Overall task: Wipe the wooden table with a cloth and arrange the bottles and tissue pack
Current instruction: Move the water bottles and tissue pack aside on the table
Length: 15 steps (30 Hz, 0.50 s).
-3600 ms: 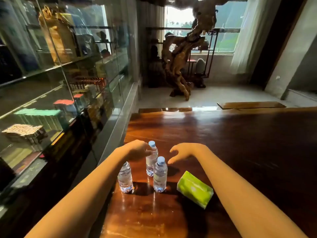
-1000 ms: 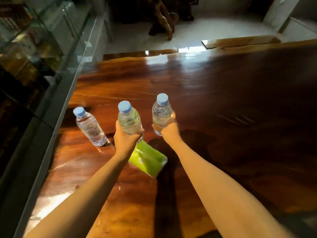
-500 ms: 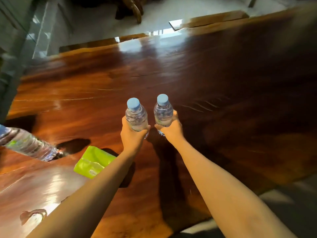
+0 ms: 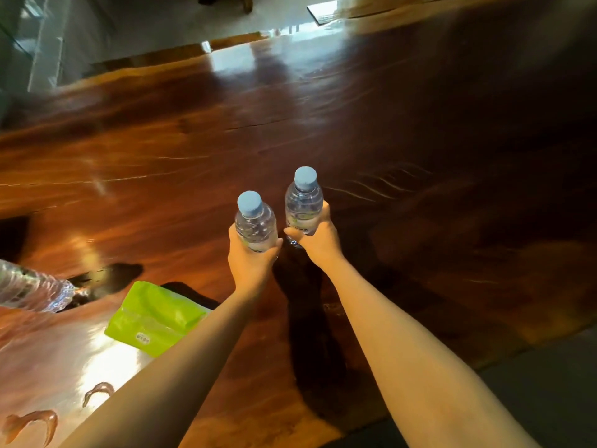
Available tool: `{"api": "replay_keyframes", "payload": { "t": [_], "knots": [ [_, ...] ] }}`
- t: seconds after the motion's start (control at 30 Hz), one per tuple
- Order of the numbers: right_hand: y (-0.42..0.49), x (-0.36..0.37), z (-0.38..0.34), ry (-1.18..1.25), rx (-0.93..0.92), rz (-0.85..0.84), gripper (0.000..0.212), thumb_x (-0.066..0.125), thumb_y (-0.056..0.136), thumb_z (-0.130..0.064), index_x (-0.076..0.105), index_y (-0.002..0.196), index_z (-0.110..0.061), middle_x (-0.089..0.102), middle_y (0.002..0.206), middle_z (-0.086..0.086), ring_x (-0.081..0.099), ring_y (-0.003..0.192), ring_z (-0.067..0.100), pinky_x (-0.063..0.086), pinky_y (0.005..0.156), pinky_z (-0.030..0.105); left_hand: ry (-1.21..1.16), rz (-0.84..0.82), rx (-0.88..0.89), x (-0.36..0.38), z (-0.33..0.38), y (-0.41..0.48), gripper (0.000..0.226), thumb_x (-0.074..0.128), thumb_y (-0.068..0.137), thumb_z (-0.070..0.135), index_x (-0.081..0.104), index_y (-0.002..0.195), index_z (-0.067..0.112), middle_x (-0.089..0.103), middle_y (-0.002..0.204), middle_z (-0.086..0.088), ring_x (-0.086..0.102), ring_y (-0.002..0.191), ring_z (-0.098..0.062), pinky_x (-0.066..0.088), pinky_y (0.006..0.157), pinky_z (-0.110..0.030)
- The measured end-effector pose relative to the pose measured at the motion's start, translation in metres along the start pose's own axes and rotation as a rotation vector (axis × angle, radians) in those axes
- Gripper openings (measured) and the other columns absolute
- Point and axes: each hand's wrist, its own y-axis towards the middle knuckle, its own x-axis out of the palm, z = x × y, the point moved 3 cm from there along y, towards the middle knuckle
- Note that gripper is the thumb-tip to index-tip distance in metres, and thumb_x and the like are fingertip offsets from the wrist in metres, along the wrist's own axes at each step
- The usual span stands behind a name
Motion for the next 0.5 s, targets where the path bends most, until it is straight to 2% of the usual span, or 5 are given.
{"api": "replay_keyframes", "payload": {
  "t": [0.07, 0.13, 0.3, 0.4, 0.5],
  "knots": [
    [0.003, 0.000, 0.002, -0.030, -0.004, -0.023, 0.079, 0.080, 0.072, -0.022, 0.031, 0.134, -0.020, 0.057, 0.127, 0.008, 0.056, 0.113, 0.017, 0.046, 0.087, 0.024, 0.000, -0.001, 0.007, 0.002, -0.002, 0.002, 0.067, 0.083, 0.064, 0.023, 0.040, 0.113, 0.036, 0.058, 0.099, 0.021, 0.059, 0.086, 0.009, 0.040, 0.071, -0.006],
    [0.003, 0.001, 0.002, -0.029, -0.015, -0.012, 0.080, 0.080, 0.072, -0.022, 0.031, 0.134, -0.021, 0.056, 0.127, 0.007, 0.055, 0.110, 0.014, 0.045, 0.087, 0.024, 0.016, -0.018, 0.020, 0.004, -0.001, 0.006, 0.069, 0.083, 0.064, 0.024, 0.040, 0.116, 0.035, 0.058, 0.102, 0.020, 0.056, 0.086, 0.015, 0.039, 0.069, -0.003],
    [0.004, 0.004, 0.004, -0.005, -0.025, 0.012, 0.081, 0.081, 0.070, -0.023, 0.031, 0.134, -0.021, 0.058, 0.125, 0.008, 0.059, 0.110, 0.019, 0.052, 0.087, 0.030, 0.036, -0.047, 0.053, 0.007, 0.003, 0.016, 0.073, 0.084, 0.064, 0.023, 0.040, 0.122, 0.025, 0.057, 0.107, 0.012, 0.057, 0.087, 0.007, 0.040, 0.065, 0.003],
    [0.005, 0.004, 0.006, -0.013, -0.020, 0.006, 0.082, 0.082, 0.069, -0.026, 0.031, 0.134, -0.021, 0.059, 0.124, 0.008, 0.060, 0.110, 0.019, 0.052, 0.089, 0.031, 0.053, -0.070, 0.056, 0.007, 0.003, 0.019, 0.074, 0.084, 0.064, 0.027, 0.039, 0.123, 0.024, 0.057, 0.110, 0.011, 0.057, 0.092, -0.001, 0.040, 0.067, -0.002],
    [0.005, 0.005, 0.007, -0.033, -0.004, 0.018, 0.082, 0.082, 0.069, -0.029, 0.031, 0.133, -0.022, 0.059, 0.125, 0.007, 0.060, 0.111, 0.020, 0.052, 0.089, 0.031, 0.050, -0.100, 0.057, 0.006, 0.001, 0.019, 0.079, 0.083, 0.065, 0.027, 0.037, 0.129, 0.023, 0.059, 0.119, 0.005, 0.058, 0.101, -0.007, 0.043, 0.078, -0.012]
  ]
}}
